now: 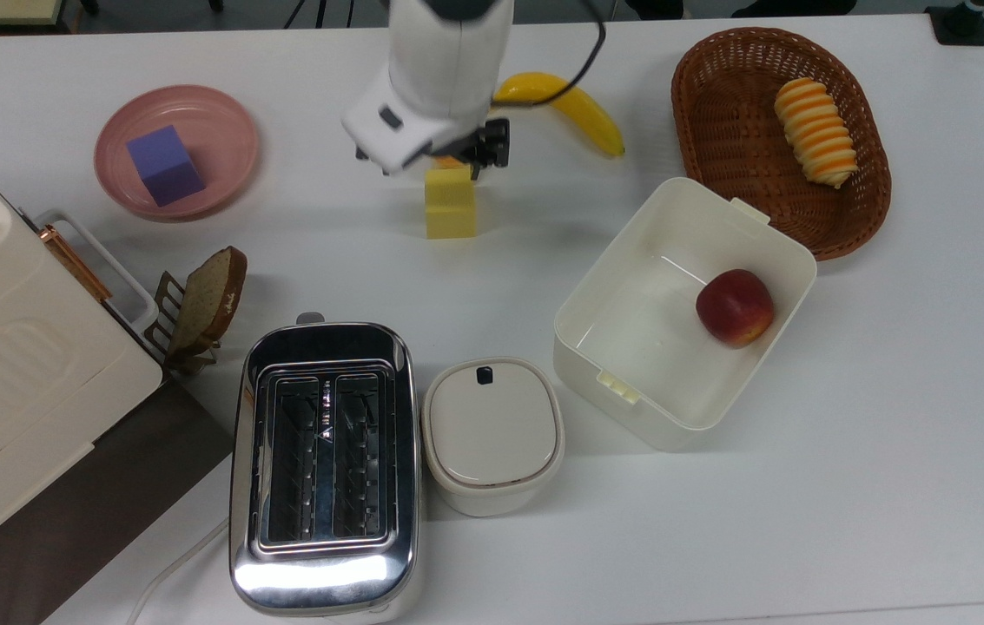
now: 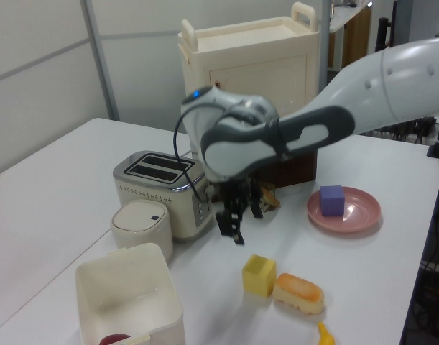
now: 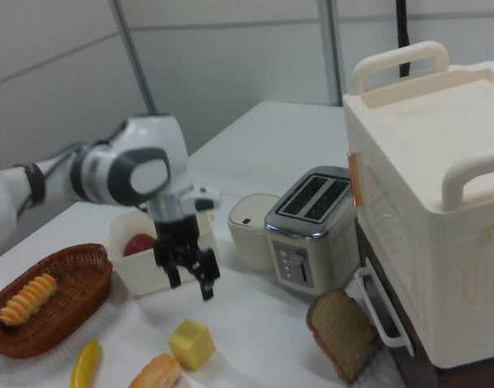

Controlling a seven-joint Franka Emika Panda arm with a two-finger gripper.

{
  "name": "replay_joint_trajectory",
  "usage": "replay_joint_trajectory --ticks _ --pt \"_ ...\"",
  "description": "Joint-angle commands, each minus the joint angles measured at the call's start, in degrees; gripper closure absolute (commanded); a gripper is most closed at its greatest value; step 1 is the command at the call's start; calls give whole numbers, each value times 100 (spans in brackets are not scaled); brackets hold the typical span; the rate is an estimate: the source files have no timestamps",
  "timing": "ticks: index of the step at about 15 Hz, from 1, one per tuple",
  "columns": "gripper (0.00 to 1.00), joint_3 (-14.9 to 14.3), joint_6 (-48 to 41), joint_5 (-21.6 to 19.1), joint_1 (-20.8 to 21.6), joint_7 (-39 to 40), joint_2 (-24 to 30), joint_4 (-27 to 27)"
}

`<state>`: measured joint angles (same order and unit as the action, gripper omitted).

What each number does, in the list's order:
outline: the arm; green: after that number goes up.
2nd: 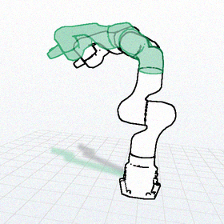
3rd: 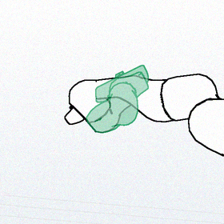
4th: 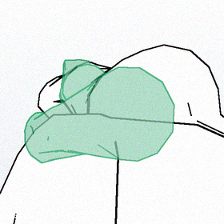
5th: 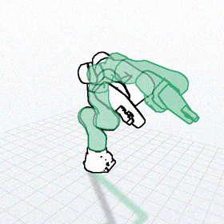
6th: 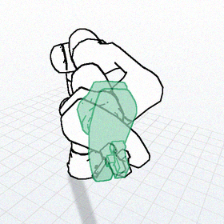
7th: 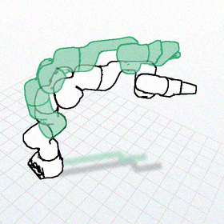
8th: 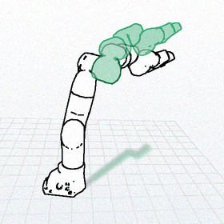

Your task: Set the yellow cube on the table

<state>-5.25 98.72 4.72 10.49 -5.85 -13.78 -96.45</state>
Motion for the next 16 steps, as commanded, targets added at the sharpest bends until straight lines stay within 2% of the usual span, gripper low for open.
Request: replay_joint_trajectory --ticks 1,4,7,16 --pt "0 -151 -177 -226 32 -337 823 -111" --pt "0 -178 -256 -367 15 -478 982 37" --pt "0 -186 -353 -367 -29 -996 974 223" --pt "0 -169 -257 -349 -100 -900 982 232"
